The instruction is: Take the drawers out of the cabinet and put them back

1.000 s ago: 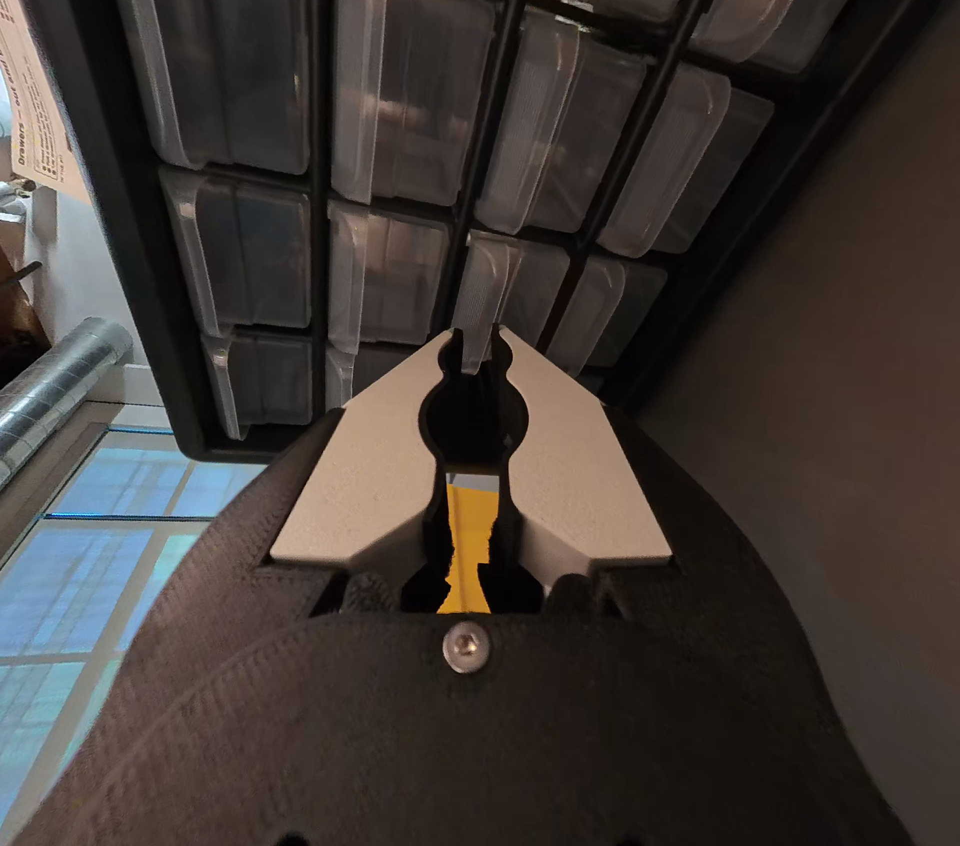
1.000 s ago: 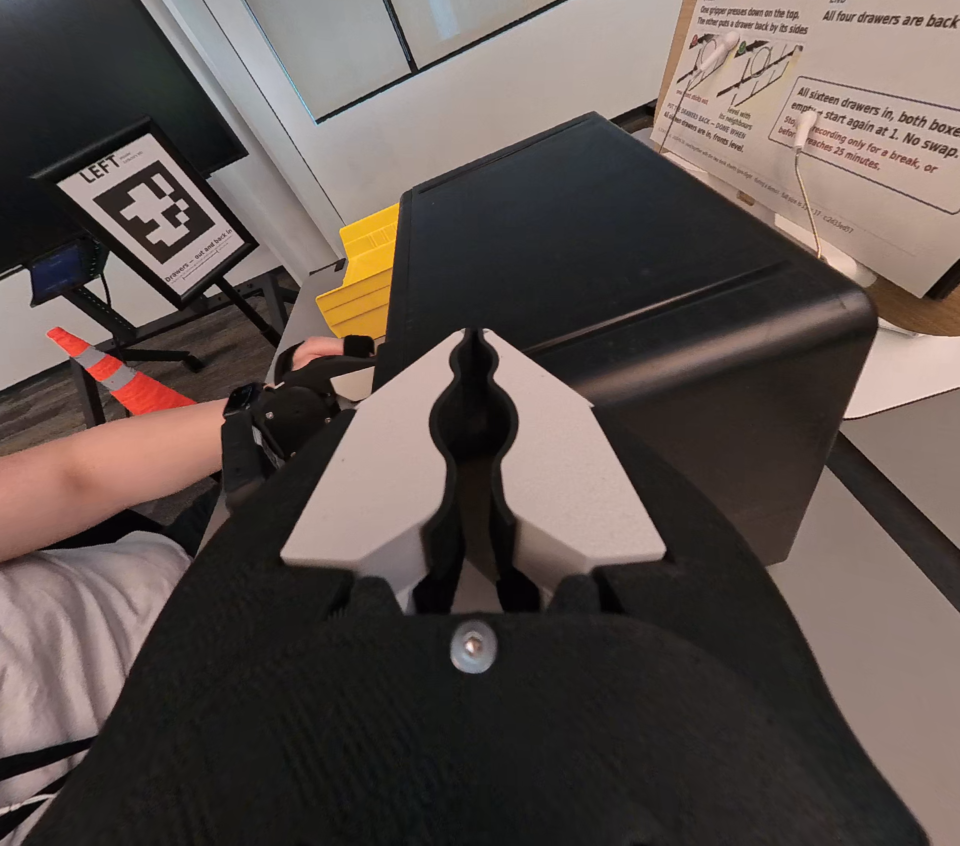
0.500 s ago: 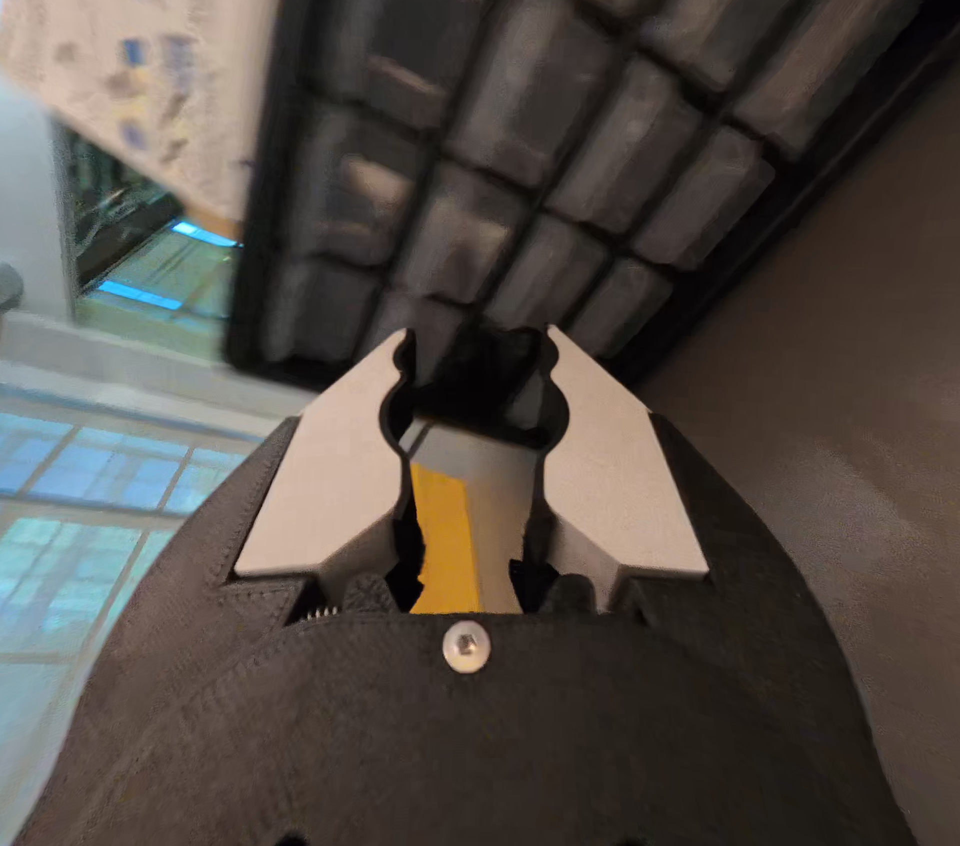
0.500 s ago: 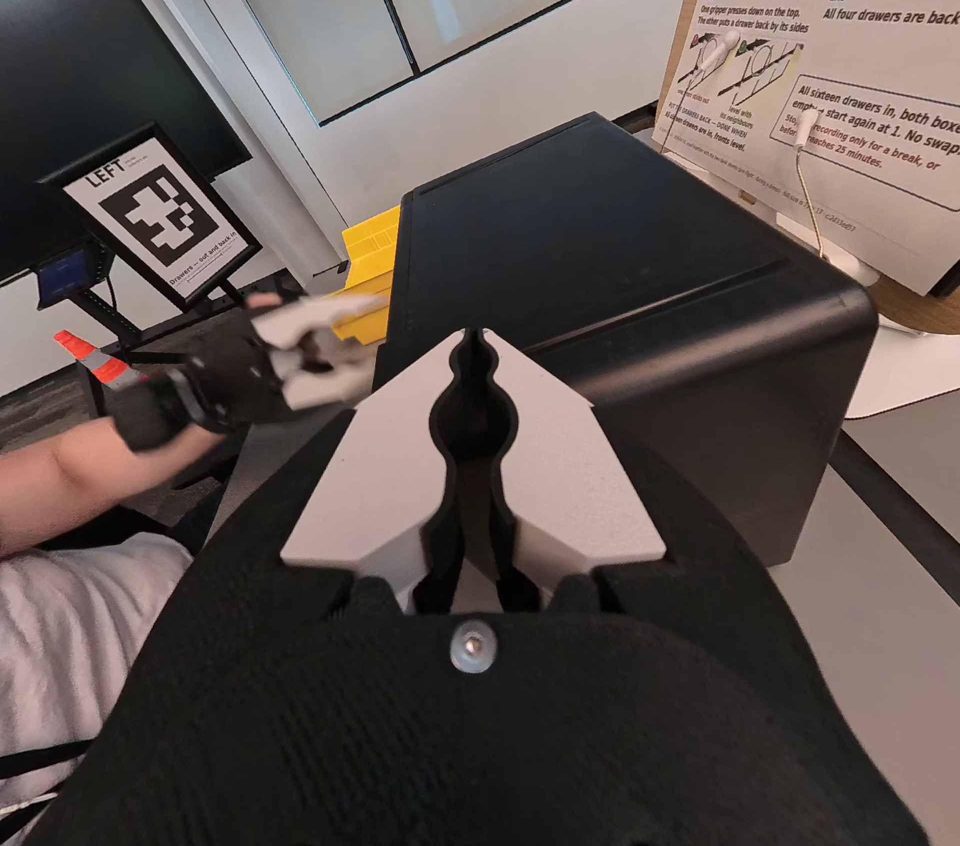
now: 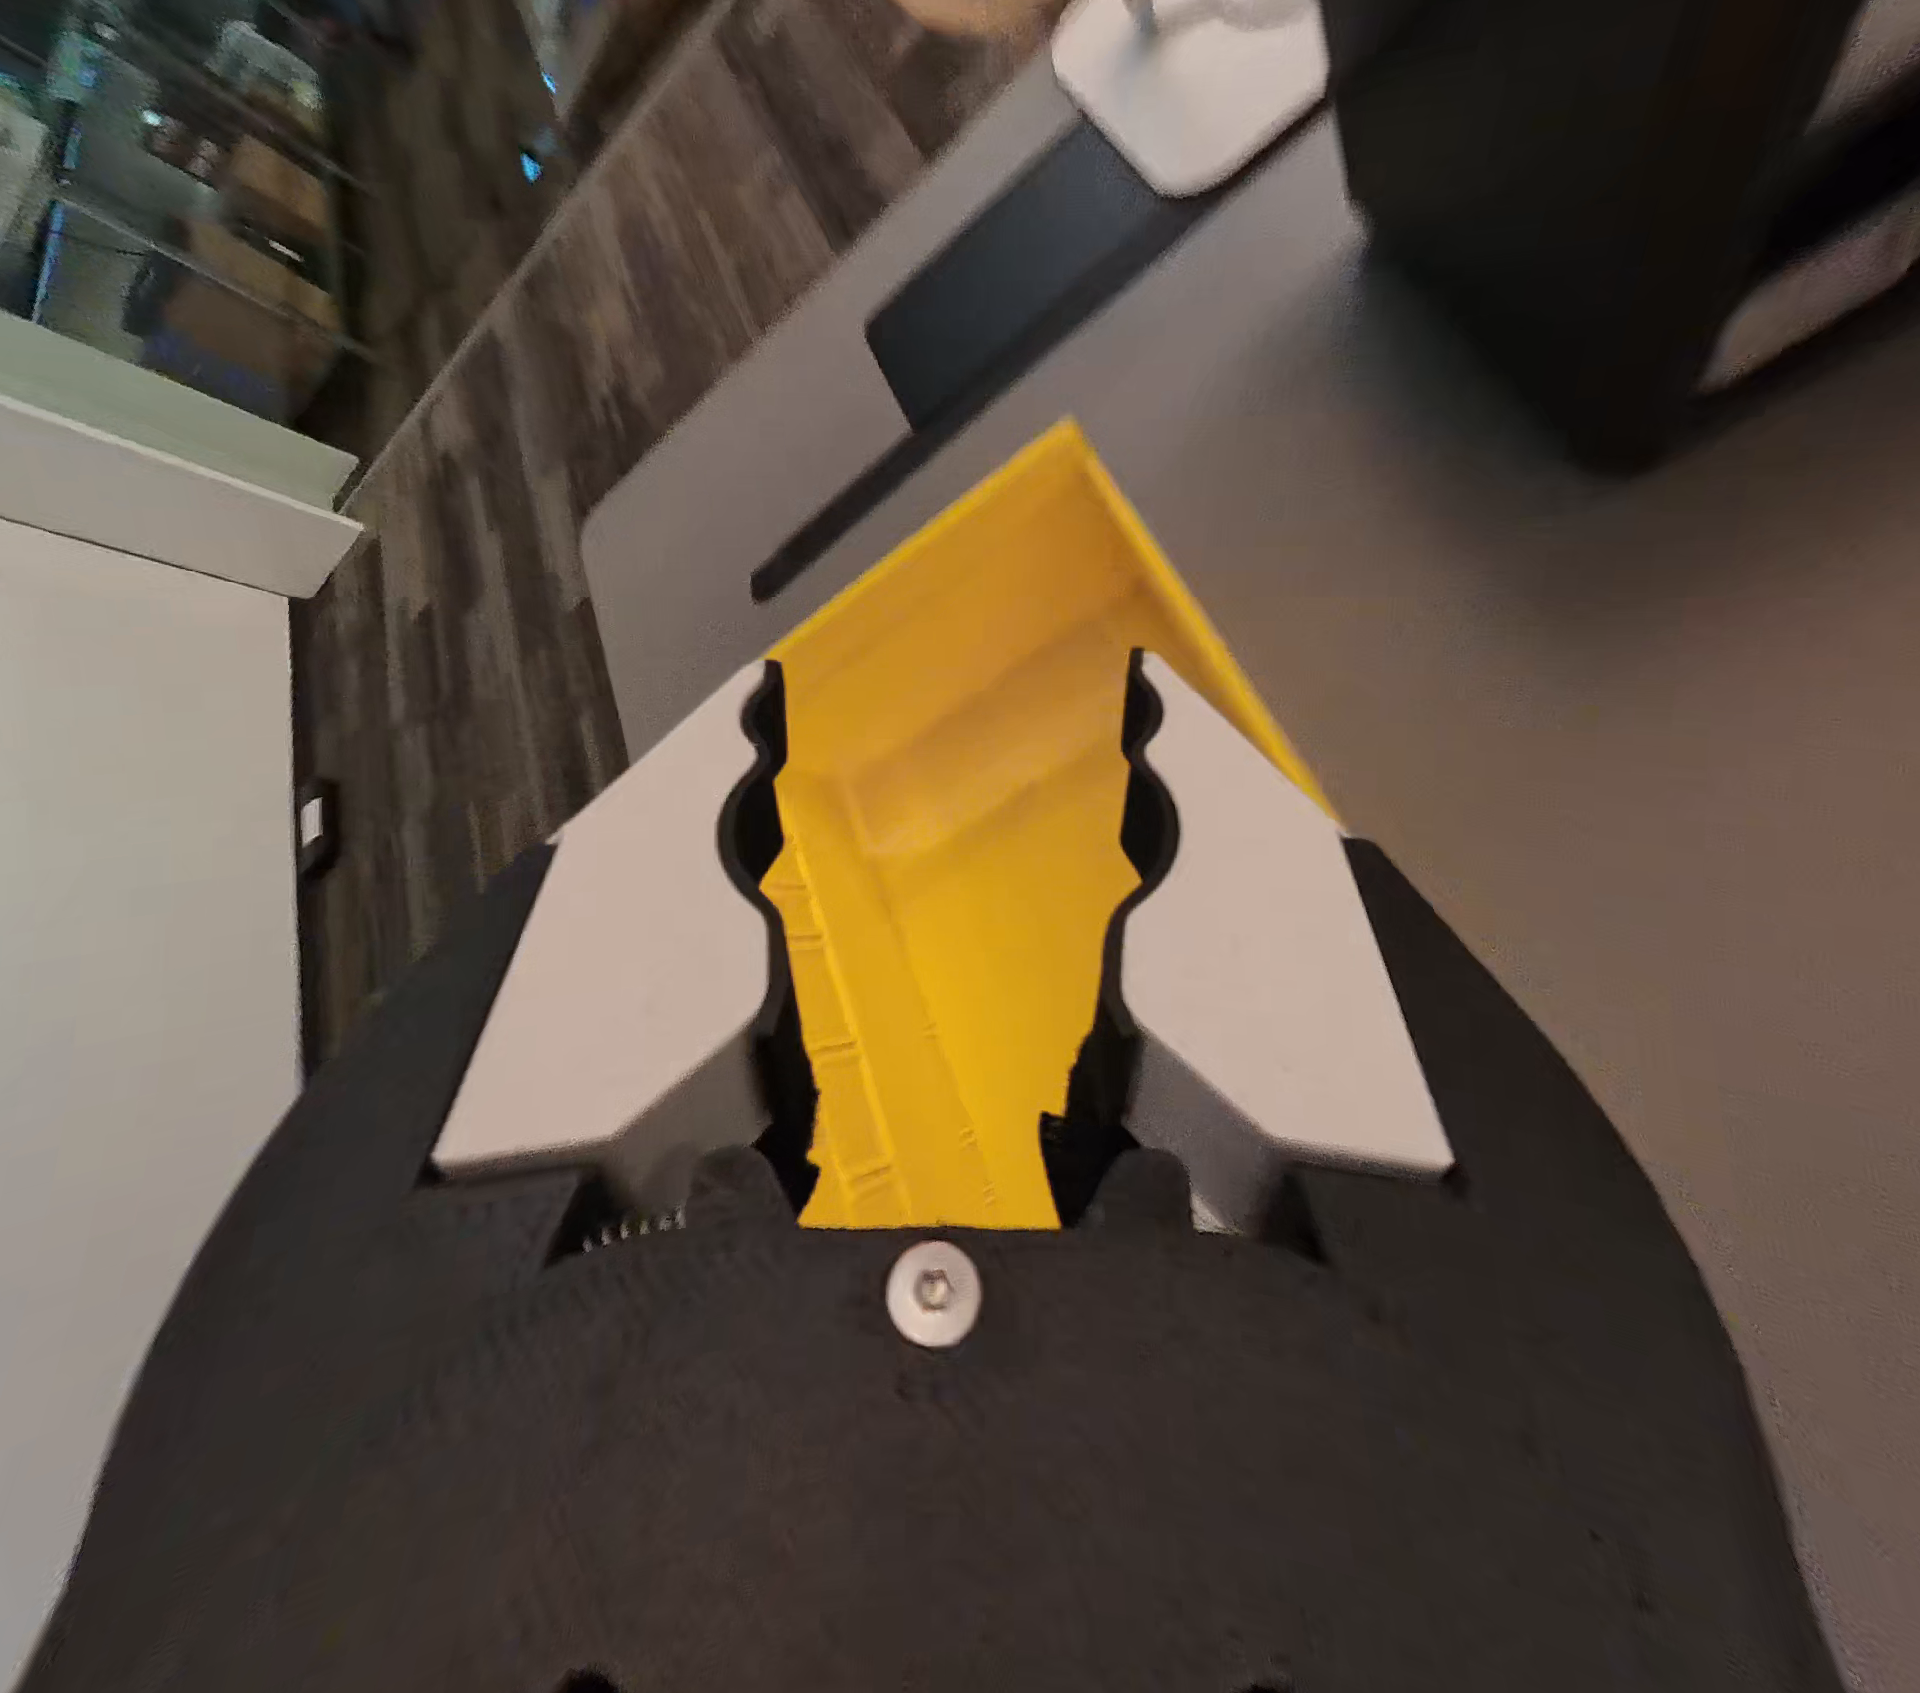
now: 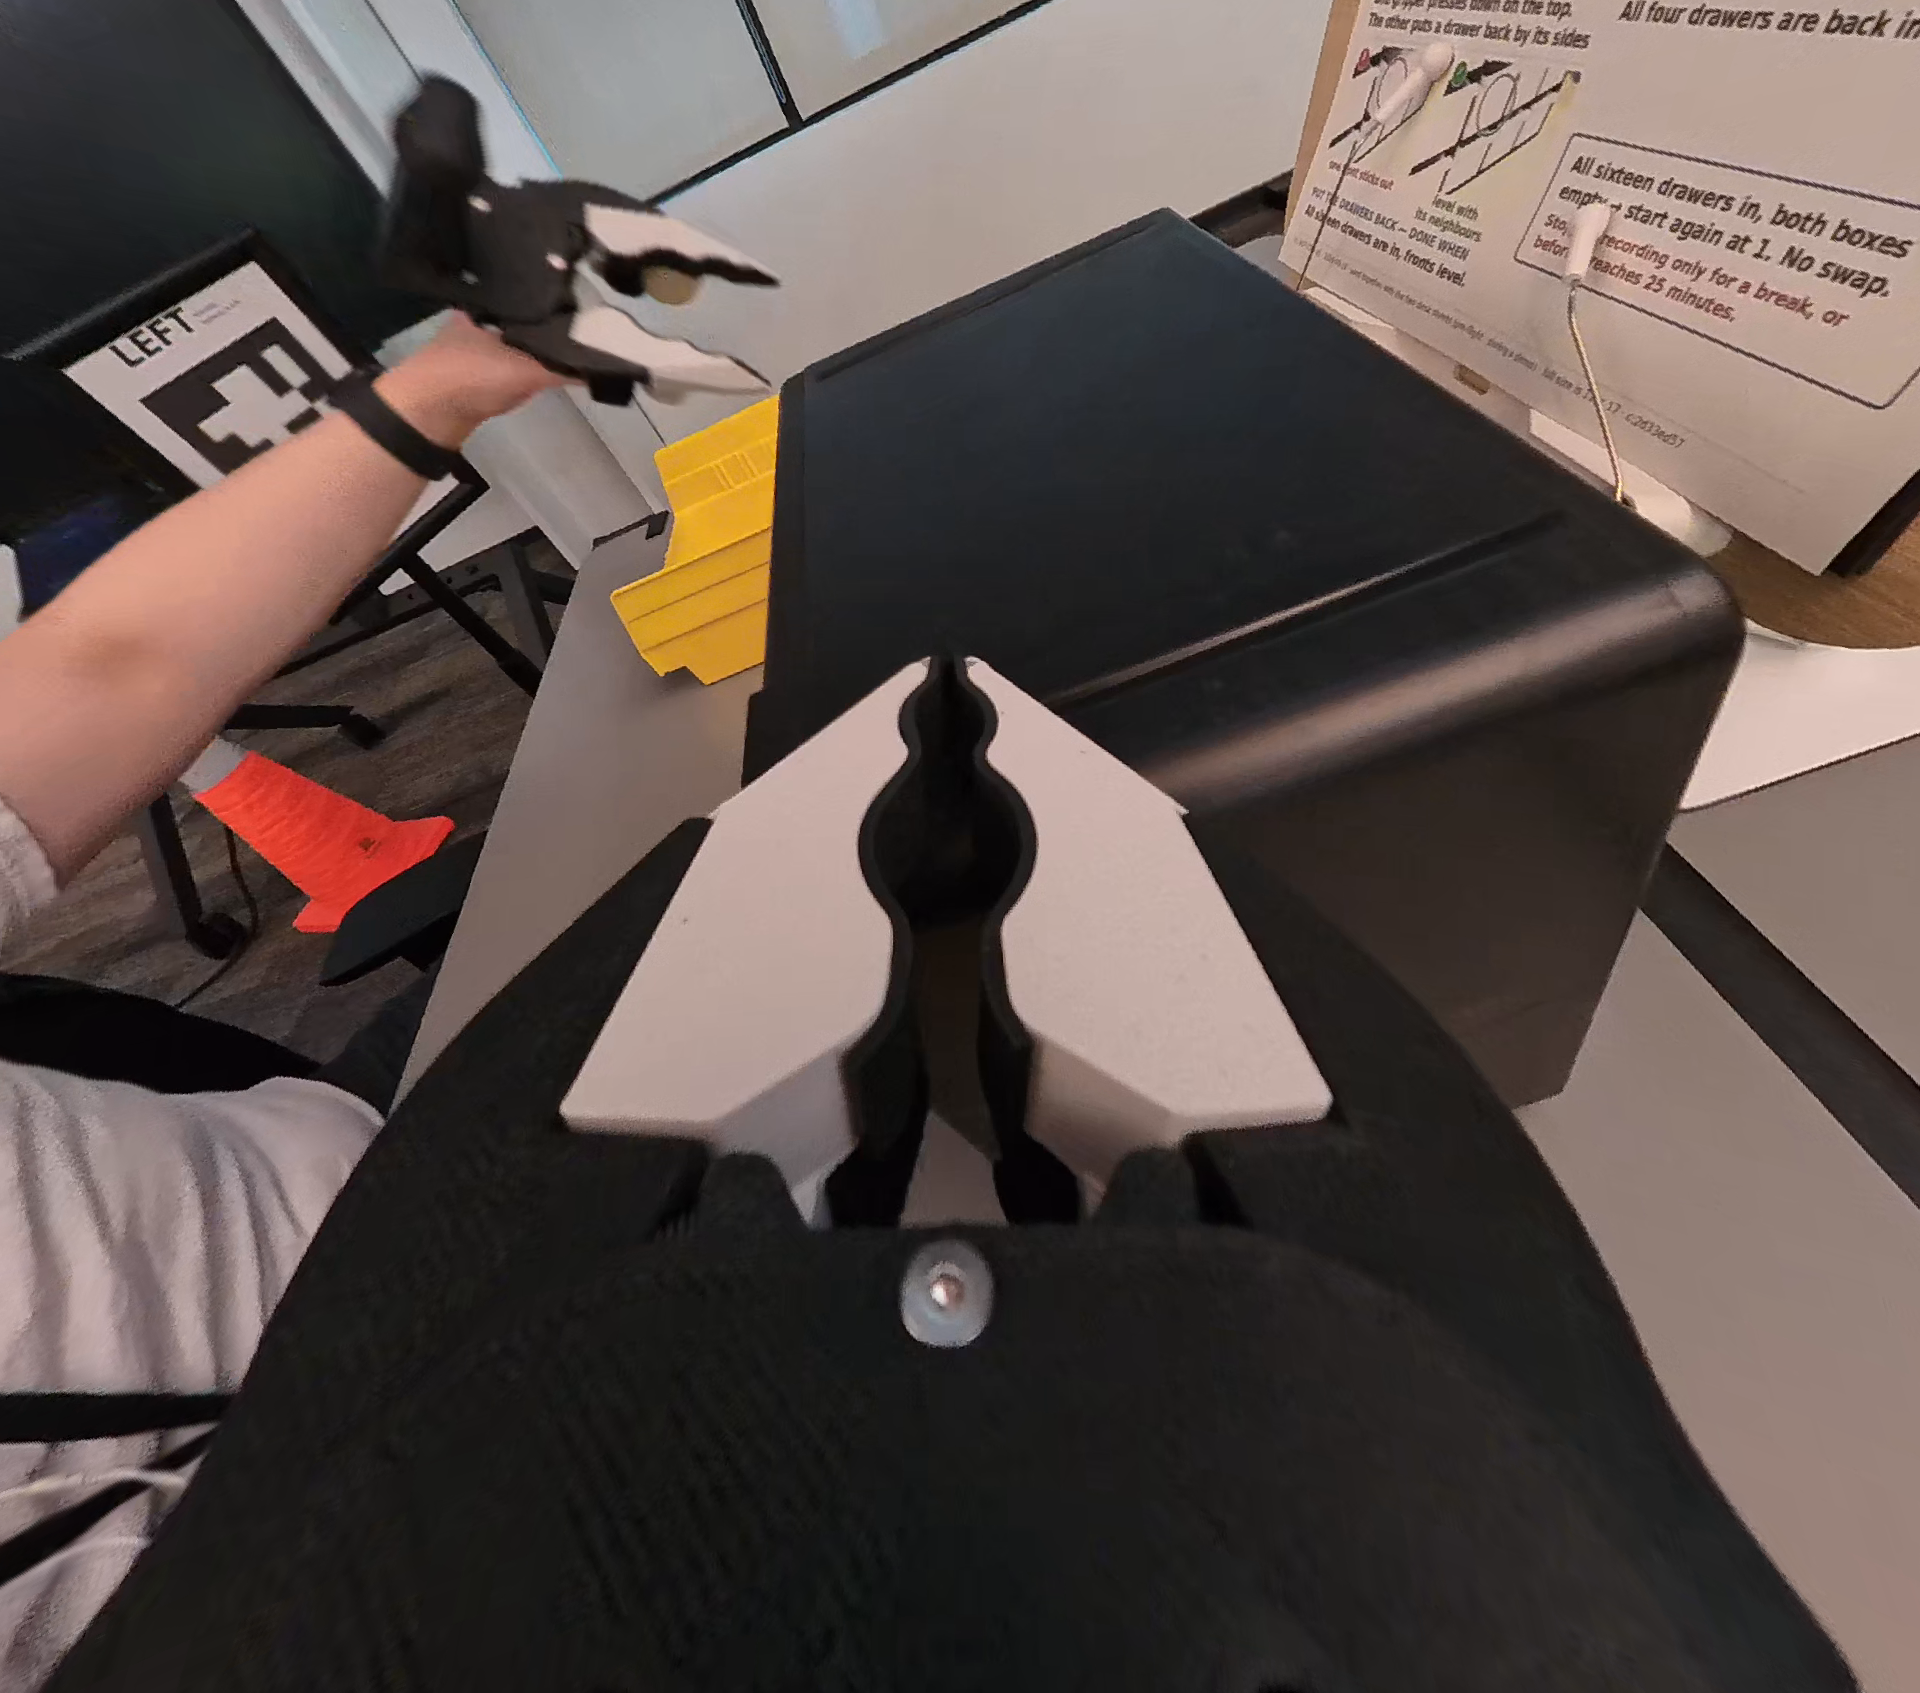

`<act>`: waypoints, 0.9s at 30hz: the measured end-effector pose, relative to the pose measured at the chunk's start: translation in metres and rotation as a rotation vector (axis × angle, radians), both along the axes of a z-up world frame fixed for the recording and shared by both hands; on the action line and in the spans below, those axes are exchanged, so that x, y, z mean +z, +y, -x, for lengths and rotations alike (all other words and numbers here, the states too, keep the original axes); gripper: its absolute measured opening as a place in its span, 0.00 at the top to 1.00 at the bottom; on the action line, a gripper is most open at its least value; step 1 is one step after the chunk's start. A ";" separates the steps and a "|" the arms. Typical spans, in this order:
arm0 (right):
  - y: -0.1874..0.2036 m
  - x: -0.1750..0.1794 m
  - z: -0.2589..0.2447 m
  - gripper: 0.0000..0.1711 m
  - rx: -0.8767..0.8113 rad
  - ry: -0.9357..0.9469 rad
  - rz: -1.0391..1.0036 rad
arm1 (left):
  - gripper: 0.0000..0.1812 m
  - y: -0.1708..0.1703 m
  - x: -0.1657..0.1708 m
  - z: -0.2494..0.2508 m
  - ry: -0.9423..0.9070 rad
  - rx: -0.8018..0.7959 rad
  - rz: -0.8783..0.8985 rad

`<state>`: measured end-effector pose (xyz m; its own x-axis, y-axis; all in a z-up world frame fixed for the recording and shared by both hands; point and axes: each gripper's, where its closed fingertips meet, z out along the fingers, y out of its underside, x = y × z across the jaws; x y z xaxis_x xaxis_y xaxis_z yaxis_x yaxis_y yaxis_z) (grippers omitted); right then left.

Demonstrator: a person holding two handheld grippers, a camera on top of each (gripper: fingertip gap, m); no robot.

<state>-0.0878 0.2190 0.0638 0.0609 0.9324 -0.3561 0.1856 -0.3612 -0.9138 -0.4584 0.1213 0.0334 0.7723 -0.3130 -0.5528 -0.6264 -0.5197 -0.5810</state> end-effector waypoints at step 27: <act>0.001 0.000 0.002 1.00 -0.041 -0.041 0.002 | 0.98 -0.004 -0.120 0.075 0.046 0.002 0.400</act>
<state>-0.0897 0.2200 0.0636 0.1137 0.9282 -0.3543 0.2082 -0.3709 -0.9050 -0.5338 0.1174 -0.0863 0.7503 -0.5088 -0.4221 -0.6459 -0.7003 -0.3040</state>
